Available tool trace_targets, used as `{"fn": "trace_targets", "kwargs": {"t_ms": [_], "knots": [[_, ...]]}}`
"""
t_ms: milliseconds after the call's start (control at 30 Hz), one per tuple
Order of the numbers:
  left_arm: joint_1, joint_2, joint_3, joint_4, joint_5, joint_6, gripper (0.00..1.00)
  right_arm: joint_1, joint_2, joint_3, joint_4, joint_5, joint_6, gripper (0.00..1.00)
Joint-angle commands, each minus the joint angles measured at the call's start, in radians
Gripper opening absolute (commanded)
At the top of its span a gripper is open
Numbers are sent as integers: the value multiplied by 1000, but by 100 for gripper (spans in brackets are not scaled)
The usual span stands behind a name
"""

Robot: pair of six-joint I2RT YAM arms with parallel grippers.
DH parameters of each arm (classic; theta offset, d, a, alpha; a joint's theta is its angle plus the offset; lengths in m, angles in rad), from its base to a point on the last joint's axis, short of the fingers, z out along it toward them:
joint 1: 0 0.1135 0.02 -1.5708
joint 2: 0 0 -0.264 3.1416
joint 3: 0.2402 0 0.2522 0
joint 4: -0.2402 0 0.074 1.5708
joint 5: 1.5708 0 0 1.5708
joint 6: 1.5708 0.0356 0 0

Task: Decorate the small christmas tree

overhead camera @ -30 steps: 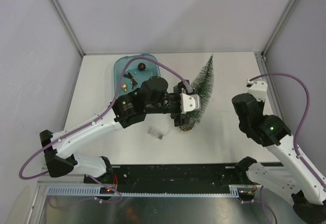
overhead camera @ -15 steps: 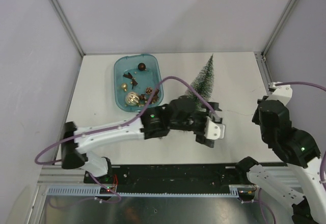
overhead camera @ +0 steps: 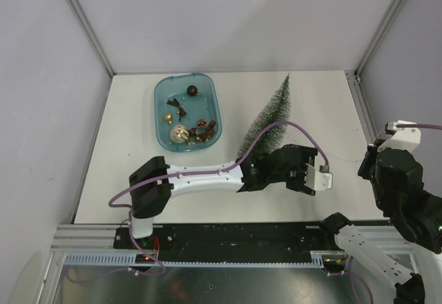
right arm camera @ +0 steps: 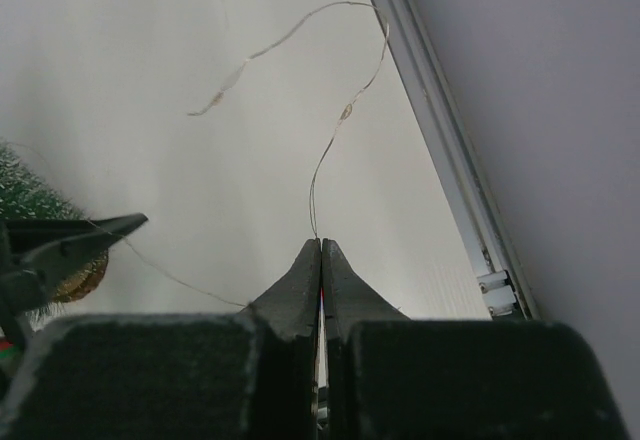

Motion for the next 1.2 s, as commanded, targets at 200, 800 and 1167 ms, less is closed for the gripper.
{"fn": "trace_targets", "kwargs": {"t_ms": [200,800,1167], "knots": [[-91,-380,-329,171,187,37,90,-7,3,42,-23,15,-52,0],[-17,-151,-146,392,-3,72,90,-16,16,73,-39,-10,-51,0],[1,-106,-73,191,96,26,26,-15,36,106,-26,28,-93,0]]}}
